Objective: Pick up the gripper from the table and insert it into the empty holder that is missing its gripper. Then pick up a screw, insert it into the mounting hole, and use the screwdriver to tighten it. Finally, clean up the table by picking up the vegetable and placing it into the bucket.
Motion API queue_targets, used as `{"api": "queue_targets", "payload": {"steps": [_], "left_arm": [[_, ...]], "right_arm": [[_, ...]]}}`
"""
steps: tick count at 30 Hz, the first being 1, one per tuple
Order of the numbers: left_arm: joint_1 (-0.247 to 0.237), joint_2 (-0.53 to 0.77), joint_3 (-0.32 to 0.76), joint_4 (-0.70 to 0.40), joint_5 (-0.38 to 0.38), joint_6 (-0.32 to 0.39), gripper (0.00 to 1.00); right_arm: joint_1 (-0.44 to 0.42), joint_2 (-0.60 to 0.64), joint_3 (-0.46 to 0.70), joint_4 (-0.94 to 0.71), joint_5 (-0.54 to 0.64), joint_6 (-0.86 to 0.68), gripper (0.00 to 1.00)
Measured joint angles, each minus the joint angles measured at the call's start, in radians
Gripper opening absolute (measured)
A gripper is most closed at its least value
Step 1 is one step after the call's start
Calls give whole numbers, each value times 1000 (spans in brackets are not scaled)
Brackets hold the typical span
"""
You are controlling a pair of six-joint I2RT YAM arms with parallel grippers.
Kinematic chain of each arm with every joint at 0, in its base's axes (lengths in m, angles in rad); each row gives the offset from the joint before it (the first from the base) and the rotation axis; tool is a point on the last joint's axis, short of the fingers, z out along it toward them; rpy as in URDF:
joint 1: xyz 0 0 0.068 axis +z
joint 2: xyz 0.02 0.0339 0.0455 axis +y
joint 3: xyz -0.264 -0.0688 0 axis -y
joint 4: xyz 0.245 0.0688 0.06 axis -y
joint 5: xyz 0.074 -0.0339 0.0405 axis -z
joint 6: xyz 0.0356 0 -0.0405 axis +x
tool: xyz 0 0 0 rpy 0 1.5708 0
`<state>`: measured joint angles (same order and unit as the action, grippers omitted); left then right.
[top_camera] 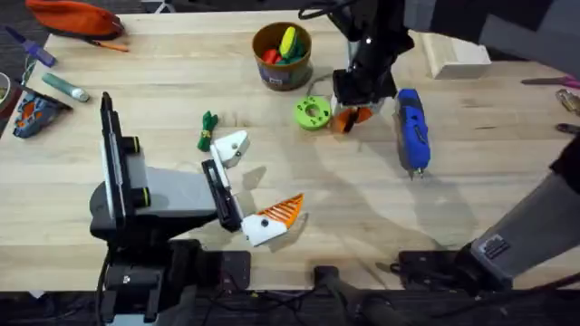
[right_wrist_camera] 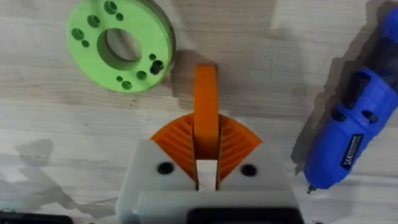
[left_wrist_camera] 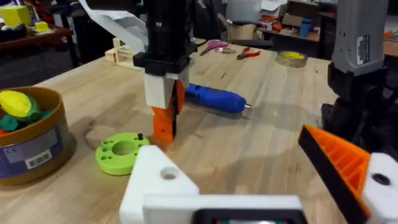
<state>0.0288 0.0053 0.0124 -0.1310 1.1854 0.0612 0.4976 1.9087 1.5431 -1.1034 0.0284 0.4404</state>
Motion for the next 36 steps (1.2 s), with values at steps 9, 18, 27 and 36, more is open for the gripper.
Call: {"api": "queue_targets", "payload": {"steps": [9,18,27,36], "left_arm": [[0,0,0,0,0,0,985],[0,0,0,0,0,0,985],[0,0,0,0,0,0,985],[0,0,0,0,0,0,985]], "right_arm": [[0,0,0,5,0,0,15],[0,-13,0,11,0,0,11],[2,-324,-8,113,-48,0,9],[-12,-622,-335,512,-306,2,9]]}}
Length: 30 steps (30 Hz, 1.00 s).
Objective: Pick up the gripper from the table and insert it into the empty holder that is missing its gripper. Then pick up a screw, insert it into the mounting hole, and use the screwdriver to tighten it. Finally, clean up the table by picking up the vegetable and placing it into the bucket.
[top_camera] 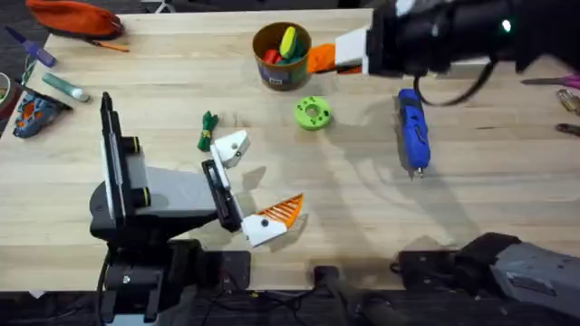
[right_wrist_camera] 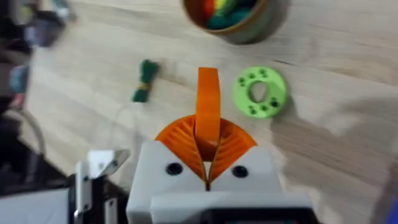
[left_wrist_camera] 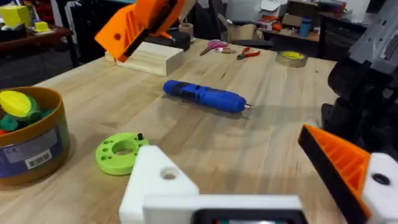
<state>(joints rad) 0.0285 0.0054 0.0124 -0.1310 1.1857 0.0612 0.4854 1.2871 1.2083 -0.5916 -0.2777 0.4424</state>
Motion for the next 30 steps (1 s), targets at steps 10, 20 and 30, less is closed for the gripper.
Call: {"api": "queue_targets", "payload": {"steps": [10,20,30], "left_arm": [[0,0,0,0,0,0,985],[0,0,0,0,0,0,985],[0,0,0,0,0,0,985]], "right_arm": [[-79,-135,-356,392,-424,114,9],[-166,-135,-557,574,-735,227,9],[-172,-61,-610,795,-947,263,9]]}}
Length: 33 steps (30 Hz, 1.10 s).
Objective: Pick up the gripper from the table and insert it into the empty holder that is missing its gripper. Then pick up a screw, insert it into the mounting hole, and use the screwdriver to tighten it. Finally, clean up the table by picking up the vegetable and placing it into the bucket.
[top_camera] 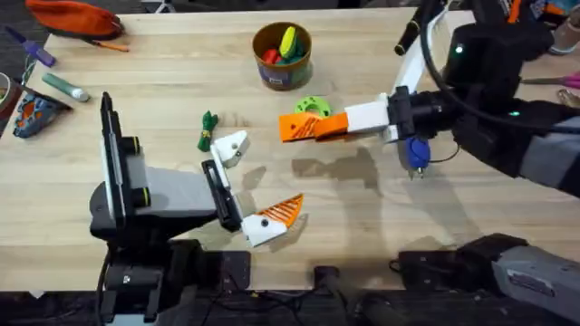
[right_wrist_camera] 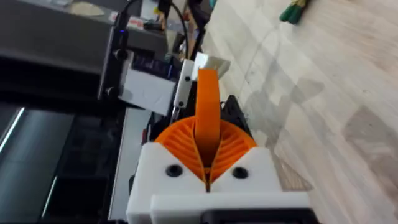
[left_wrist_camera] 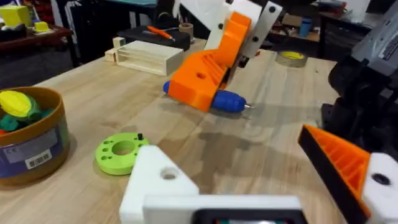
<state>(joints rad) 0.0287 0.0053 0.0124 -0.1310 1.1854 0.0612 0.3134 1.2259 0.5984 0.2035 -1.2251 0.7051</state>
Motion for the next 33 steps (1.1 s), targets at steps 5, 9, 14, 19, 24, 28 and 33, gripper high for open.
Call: {"api": "queue_targets", "payload": {"steps": [5,9,14,19,24,28,33], "left_arm": [[0,0,0,0,0,0,985],[0,0,0,0,0,0,985],[0,0,0,0,0,0,985],[0,0,0,0,0,0,985],[0,0,0,0,0,0,985],[0,0,0,0,0,0,985],[0,0,0,0,0,0,985]], "right_arm": [[0,81,-4,150,-91,47,9],[-5,154,-5,260,-156,83,9],[-16,262,-17,475,-218,152,9],[-19,354,-58,919,-249,338,9],[-32,406,-65,930,-263,435,9],[-35,424,-69,930,-279,463,9],[-35,424,-70,932,-298,477,9]]}}
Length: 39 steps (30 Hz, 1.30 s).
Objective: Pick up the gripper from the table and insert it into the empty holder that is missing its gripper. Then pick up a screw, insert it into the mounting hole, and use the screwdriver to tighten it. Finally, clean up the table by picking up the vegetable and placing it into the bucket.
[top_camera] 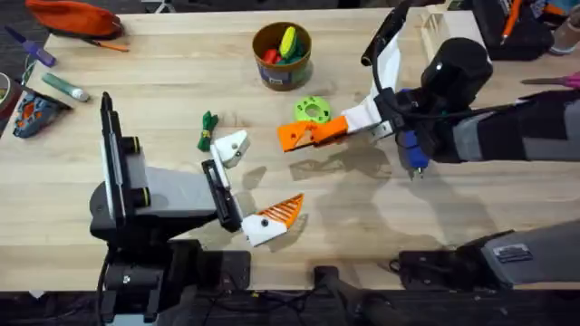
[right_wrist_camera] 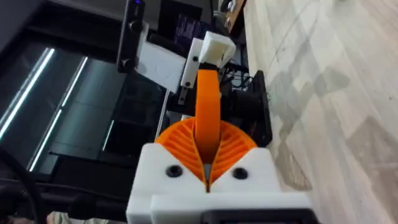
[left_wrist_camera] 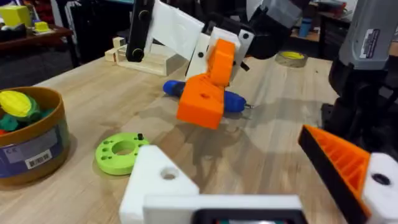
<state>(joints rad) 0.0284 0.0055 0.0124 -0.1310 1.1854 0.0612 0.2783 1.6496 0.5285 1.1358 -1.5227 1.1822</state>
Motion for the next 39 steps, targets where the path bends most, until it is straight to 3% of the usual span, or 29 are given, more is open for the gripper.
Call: {"api": "queue_targets", "payload": {"steps": [5,10,20,29,39], "left_arm": [[0,0,0,0,0,0,985],[0,0,0,0,0,0,985],[0,0,0,0,0,0,985],[0,0,0,0,0,0,985],[0,0,0,0,0,0,985]], "right_arm": [[5,0,0,-27,0,16,9],[14,0,2,-227,0,29,9],[67,0,73,-231,0,18,9],[81,80,80,-225,0,-23,9],[118,82,99,-191,0,-38,9]]}}
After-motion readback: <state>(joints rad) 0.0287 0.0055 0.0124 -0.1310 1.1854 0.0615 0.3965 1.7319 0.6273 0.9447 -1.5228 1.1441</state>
